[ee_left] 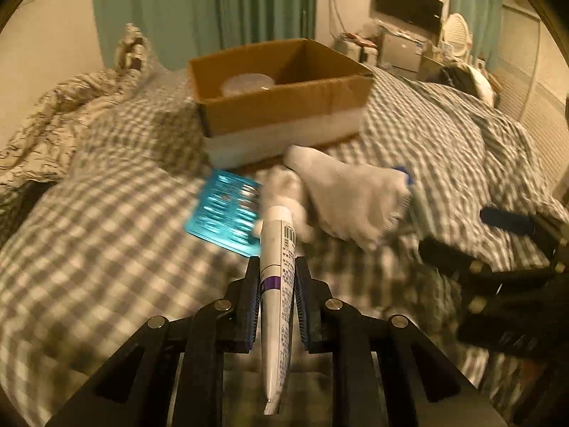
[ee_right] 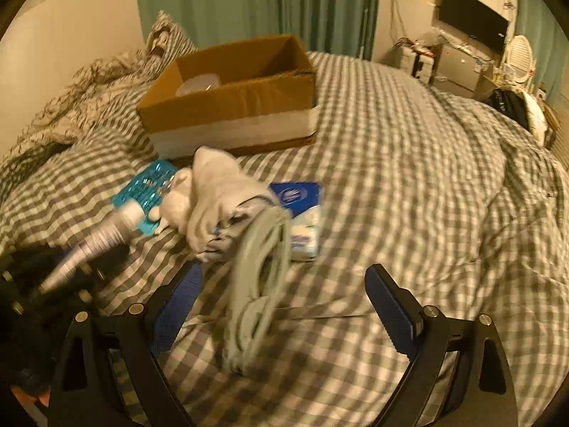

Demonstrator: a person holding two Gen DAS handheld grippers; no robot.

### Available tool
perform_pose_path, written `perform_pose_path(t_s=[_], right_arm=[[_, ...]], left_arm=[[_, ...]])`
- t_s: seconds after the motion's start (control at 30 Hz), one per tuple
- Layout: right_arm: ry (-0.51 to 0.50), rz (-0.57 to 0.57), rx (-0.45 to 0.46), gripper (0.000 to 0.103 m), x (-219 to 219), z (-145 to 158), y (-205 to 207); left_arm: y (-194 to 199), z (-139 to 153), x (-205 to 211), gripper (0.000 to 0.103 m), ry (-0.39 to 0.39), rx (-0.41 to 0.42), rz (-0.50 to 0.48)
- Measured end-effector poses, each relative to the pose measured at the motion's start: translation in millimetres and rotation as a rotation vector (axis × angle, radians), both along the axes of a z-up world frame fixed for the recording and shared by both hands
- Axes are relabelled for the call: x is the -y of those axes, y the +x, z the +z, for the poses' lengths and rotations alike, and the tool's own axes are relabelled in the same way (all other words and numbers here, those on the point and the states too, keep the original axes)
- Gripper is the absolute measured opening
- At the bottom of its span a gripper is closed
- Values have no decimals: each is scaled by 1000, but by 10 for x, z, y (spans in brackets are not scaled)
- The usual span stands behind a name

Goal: Organize objects
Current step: 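Grasp the white toothpaste tube with the left gripper while the right grasps the grey clip, then lower the tube and clip into the box and open both grippers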

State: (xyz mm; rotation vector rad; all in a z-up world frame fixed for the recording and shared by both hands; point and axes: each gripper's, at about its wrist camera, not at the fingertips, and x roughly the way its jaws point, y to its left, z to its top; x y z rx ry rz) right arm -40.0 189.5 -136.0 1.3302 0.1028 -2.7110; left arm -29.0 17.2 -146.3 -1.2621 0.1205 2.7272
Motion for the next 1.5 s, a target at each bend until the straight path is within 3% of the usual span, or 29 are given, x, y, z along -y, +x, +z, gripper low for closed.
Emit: perform_pose_path(t_s=[0.13,0.23,0.3,0.43,0.47,0.83,1.07,1.5], right_arm=[[20,21,42,89,124,-180,-96],[33,28,86,66,158,-319,-152],[32,42,108,44,167,-371,-151],[33,68,102,26,168,-329,-82],[32,73,92,15,165,-289,-56],[-49,153,-101,8,168,483,157],[19,238,-213,8,363,1056,-192],[2,216,-387,8,327,2122,-882]], left_arm=[[-51,-36,127,18,8,8,21],[-73,-85,168,18,10,21,24],[-69,-108,164,18,9,26,24],[-52,-45,148,18,16,20,23],[-42,-13,142,18,17,16,23],[2,540,49,18,22,-59,4],[-197,1009,2,18,21,-130,-14],[-1007,1902,-32,18,44,-254,-24]])
